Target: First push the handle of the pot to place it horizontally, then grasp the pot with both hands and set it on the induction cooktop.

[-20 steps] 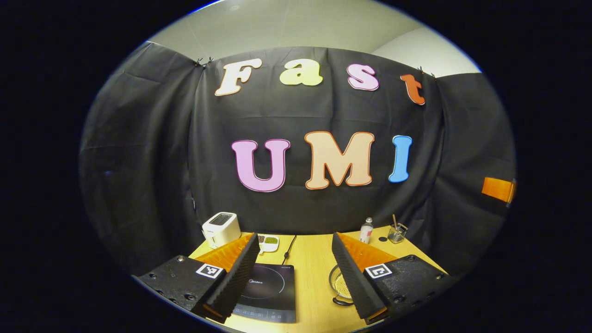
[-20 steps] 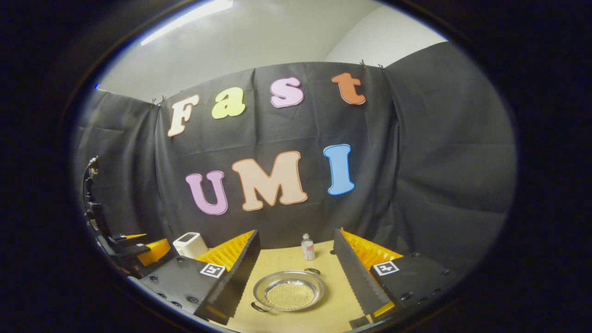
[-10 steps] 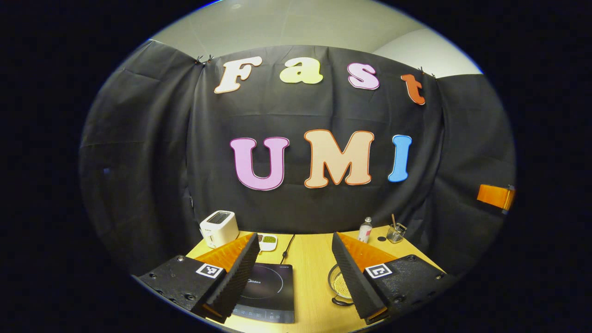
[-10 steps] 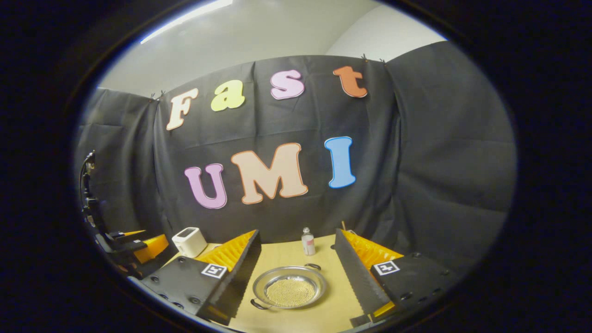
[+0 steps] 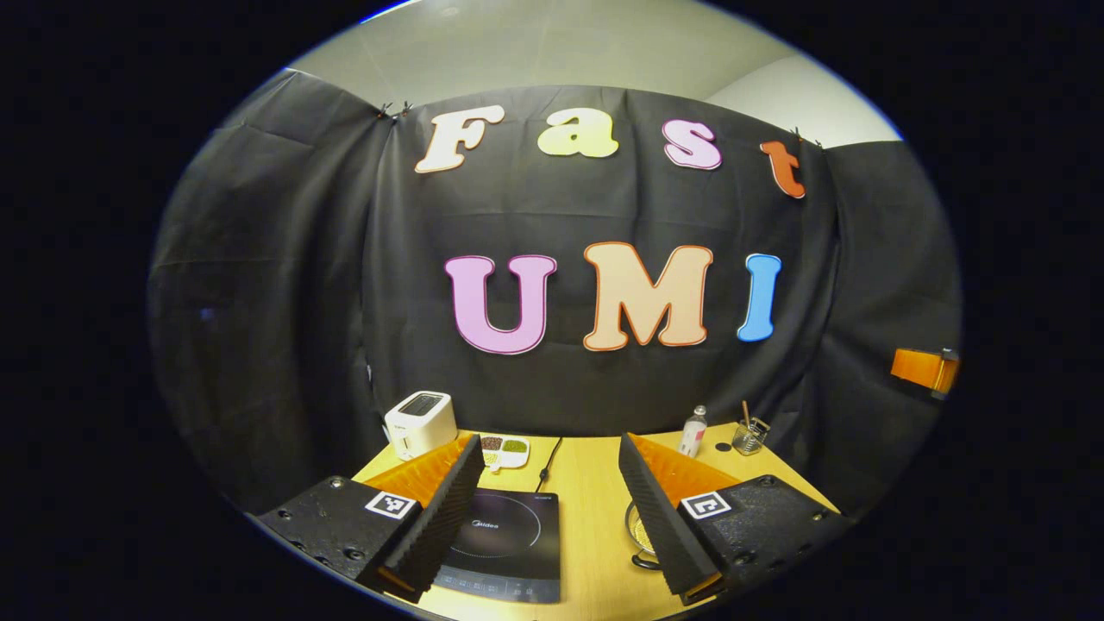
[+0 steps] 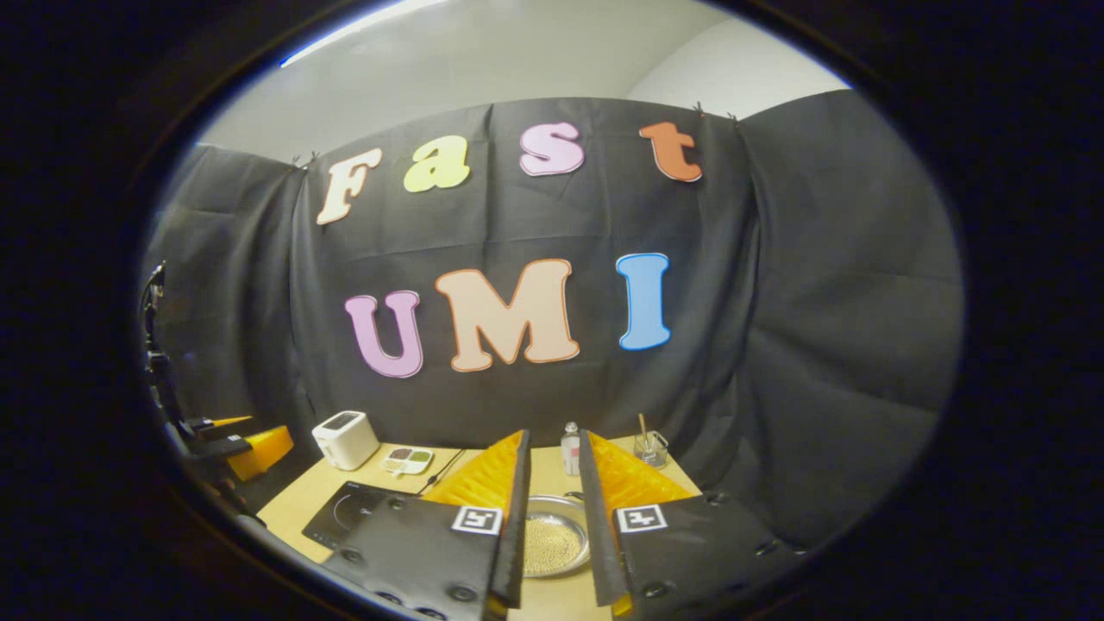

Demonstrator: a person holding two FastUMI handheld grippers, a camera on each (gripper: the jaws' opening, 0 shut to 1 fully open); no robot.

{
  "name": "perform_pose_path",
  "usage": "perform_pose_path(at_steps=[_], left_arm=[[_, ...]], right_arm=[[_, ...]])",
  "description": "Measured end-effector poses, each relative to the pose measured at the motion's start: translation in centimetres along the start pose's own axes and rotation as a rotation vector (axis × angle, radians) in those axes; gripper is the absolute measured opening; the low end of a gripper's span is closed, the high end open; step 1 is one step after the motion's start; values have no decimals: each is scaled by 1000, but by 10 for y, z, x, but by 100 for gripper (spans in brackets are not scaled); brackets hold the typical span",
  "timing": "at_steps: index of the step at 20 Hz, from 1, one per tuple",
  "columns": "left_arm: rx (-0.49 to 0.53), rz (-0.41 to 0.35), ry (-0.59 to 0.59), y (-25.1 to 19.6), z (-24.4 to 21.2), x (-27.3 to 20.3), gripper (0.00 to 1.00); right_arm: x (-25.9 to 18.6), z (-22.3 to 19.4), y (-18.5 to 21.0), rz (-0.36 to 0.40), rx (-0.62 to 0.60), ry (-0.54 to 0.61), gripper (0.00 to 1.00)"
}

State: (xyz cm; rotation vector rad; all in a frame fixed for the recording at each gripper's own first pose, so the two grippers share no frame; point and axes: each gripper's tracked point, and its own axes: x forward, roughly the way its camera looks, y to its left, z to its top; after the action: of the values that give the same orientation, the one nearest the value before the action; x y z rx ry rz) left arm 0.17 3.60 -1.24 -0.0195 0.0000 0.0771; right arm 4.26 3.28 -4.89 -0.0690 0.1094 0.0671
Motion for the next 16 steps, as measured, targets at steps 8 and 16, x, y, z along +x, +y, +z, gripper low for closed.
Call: perform_pose_path(at_steps=[8, 16], left_arm=[[7, 93, -5, 26, -1, -7, 96], [5, 176, 27, 49, -16, -12, 93]], right_arm=[[28, -61, 35, 117, -4, 158, 2], [41, -208, 50, 196, -21, 531, 0]])
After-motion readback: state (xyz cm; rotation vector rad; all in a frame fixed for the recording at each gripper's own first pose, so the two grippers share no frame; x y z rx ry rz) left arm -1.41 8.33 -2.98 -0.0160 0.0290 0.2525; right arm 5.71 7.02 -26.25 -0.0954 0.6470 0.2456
